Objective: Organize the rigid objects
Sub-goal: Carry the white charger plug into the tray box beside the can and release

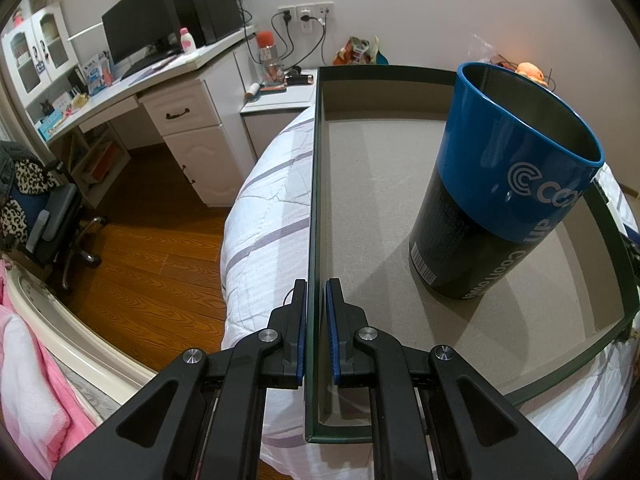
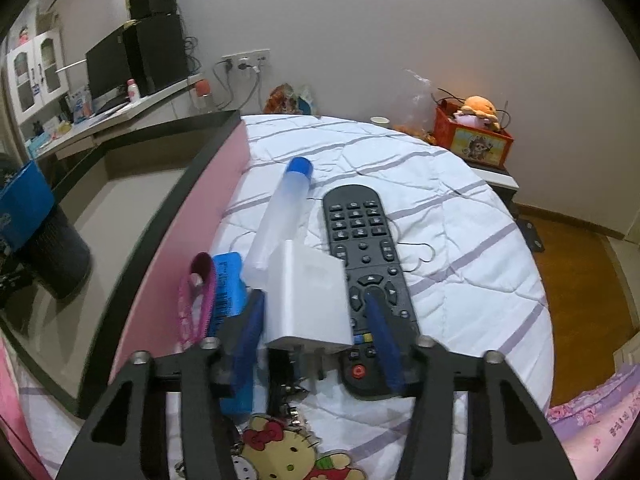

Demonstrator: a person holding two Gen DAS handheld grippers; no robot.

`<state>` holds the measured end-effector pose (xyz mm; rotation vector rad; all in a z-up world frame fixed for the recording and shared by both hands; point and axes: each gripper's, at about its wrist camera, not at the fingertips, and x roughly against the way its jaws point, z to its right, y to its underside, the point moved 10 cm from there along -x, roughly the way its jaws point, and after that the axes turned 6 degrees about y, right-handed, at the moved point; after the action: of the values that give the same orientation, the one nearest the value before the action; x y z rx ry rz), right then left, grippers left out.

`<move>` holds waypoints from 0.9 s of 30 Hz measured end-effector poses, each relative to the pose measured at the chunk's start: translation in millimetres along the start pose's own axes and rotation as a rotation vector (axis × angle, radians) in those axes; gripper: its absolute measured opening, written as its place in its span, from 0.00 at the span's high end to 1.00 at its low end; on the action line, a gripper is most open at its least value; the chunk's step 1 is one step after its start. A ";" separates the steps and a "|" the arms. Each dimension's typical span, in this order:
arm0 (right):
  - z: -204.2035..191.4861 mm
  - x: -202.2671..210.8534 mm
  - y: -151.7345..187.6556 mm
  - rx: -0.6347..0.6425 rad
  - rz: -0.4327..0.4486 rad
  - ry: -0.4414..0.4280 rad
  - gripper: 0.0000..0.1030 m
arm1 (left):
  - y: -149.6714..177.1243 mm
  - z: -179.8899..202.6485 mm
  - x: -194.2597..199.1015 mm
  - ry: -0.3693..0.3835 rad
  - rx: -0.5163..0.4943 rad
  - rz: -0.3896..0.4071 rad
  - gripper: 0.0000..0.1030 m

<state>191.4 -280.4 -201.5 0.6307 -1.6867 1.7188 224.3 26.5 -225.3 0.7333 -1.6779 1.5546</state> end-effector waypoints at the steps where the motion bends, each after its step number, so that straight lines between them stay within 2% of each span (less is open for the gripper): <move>1: -0.5 0.5 0.3 0.005 0.001 0.005 0.58 | 0.1 -0.2 0.3 0.003 0.001 0.000 0.92; 9: 6.5 0.4 1.5 -0.076 -0.012 -0.057 0.58 | 0.7 1.3 1.3 0.008 0.000 0.000 0.92; 18: 1.5 -1.8 -1.1 -0.033 -0.010 -0.037 0.58 | 0.6 1.5 1.2 0.008 0.000 -0.001 0.92; 22: 2.9 9.4 -1.5 -0.025 0.004 -0.035 0.58 | 0.4 1.3 0.7 0.008 0.001 0.000 0.92; 27: 1.7 40.1 -13.2 0.002 0.063 -0.014 0.58 | 0.2 0.7 0.3 0.008 0.001 0.000 0.92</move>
<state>173.7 -278.1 -163.2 0.5971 -1.7322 1.7638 223.9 25.9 -225.2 0.7272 -1.6717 1.5559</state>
